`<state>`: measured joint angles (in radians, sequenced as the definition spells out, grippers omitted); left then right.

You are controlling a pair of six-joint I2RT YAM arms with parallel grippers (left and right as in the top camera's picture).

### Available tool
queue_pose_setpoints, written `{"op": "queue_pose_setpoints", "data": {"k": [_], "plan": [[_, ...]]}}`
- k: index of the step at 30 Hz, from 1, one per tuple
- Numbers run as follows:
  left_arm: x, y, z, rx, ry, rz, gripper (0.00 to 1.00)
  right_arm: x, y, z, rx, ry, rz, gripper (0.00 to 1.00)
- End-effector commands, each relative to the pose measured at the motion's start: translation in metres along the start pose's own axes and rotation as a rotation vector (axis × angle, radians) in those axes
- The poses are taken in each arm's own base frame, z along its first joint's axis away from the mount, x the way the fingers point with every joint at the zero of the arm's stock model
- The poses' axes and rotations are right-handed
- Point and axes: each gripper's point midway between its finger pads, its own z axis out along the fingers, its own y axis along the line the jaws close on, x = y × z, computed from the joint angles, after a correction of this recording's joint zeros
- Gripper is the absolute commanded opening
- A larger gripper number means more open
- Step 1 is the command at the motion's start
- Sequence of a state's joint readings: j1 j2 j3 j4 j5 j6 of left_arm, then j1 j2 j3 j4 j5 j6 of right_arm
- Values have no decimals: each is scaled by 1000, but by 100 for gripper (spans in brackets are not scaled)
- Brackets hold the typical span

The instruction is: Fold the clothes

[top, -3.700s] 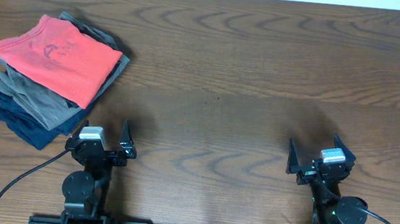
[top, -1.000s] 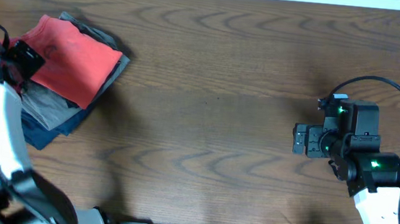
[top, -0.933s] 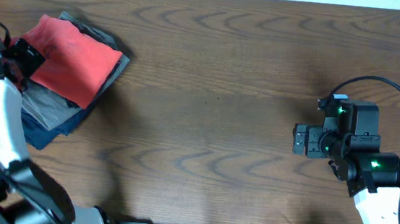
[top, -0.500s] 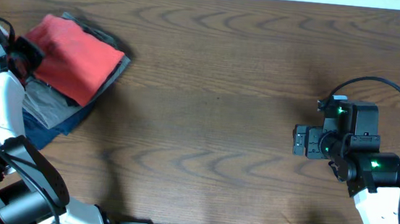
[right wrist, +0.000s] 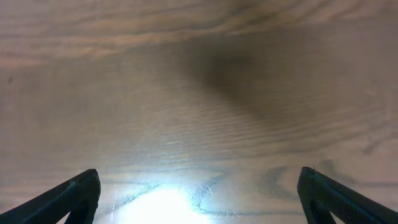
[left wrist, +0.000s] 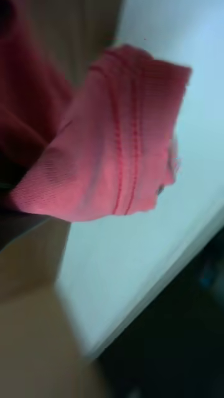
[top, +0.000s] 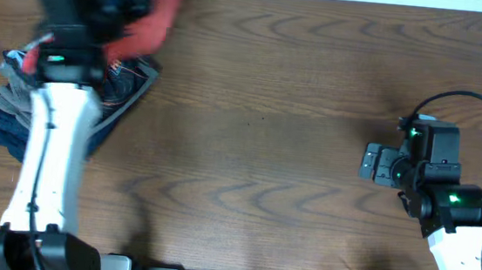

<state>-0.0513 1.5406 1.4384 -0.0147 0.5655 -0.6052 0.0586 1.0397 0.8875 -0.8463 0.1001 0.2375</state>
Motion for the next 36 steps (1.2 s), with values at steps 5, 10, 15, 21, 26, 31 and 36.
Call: {"op": "queue_pose_setpoints", "data": {"k": [5, 10, 15, 21, 26, 31, 36], "plan": [[62, -196, 11, 519, 25, 126, 6, -15, -47, -19, 138, -90, 234, 99], [50, -215, 2, 550, -9, 120, 6, -17, -54, -24, 153, -107, 208, 99], [11, -180, -9, 454, -66, 114, 6, -17, -55, -24, 157, -105, 183, 99], [47, -102, -27, 244, 235, -60, 60, -21, -54, -24, 154, -119, 185, 99], [100, -14, -50, -86, 444, -100, 81, -19, -49, -21, 125, -104, 173, 99], [127, 49, -70, -388, 539, -47, 85, -7, -33, -10, 41, -21, 105, 99], [152, 59, -70, -417, 646, -36, 85, 14, -28, 6, 19, 103, 104, 99]]}}
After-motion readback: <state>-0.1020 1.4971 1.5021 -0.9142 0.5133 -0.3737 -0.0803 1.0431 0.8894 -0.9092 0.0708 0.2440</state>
